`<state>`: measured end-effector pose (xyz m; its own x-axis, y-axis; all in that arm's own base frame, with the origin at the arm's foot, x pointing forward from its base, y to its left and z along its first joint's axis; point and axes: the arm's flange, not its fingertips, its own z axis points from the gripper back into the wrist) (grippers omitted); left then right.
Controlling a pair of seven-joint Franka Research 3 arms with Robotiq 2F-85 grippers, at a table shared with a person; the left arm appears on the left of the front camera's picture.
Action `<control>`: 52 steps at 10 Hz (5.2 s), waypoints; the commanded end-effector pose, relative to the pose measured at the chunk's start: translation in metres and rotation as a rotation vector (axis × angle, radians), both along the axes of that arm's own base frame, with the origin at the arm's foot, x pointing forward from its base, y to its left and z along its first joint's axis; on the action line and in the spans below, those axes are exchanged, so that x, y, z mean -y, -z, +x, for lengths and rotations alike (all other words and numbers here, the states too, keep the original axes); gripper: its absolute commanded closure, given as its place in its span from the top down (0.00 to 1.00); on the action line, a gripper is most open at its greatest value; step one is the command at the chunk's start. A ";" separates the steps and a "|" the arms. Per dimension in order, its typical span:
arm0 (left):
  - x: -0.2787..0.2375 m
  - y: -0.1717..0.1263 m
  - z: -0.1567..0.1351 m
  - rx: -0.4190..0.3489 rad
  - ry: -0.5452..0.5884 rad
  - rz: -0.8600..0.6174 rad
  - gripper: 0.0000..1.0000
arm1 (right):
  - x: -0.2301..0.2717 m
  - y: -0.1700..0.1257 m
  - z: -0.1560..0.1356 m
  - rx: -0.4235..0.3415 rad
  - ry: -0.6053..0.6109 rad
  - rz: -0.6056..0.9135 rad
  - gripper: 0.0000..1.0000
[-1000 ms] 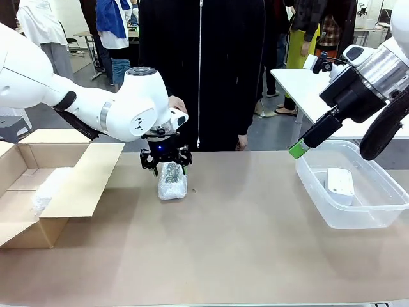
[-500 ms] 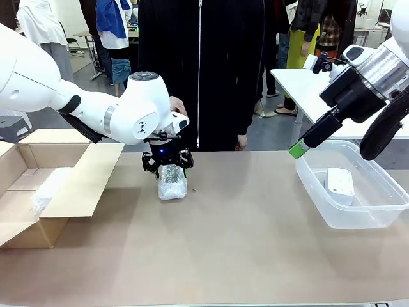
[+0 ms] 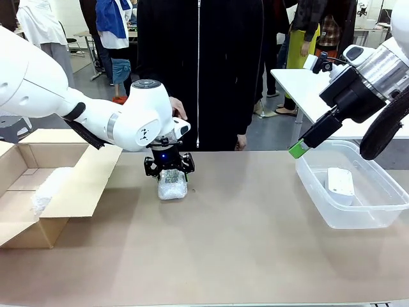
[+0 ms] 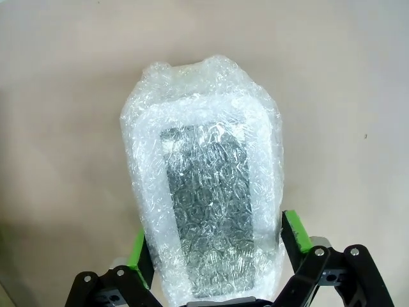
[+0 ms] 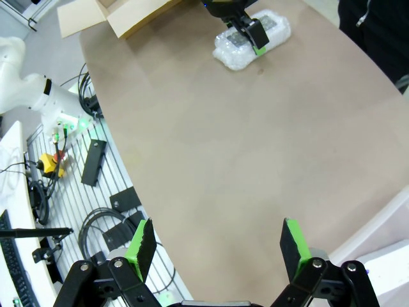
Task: Separate and place wrapped and unwrapped clocks.
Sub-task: Pick up the Digital clock indicated by the person, then if the picked Digital clock is wrapped, place it in the Package Box ; if not, place it in the Organizing box.
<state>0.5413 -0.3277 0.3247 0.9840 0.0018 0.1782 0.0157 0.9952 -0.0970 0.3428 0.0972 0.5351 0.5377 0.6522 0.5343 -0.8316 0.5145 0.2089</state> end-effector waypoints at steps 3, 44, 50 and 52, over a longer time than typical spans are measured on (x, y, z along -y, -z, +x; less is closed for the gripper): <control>0.006 0.002 0.007 0.040 -0.016 0.033 0.91 | -0.001 -0.001 0.001 -0.007 -0.004 -0.002 1.00; -0.293 -0.208 -0.188 0.048 -0.335 0.046 0.81 | -0.001 -0.001 0.001 -0.007 -0.004 -0.002 1.00; -0.387 -0.163 -0.116 -0.036 -0.133 0.170 0.81 | -0.001 -0.001 0.001 -0.007 -0.004 -0.002 1.00; -0.379 -0.163 -0.141 0.033 -0.200 0.105 0.81 | -0.001 -0.001 0.001 -0.007 -0.004 -0.002 1.00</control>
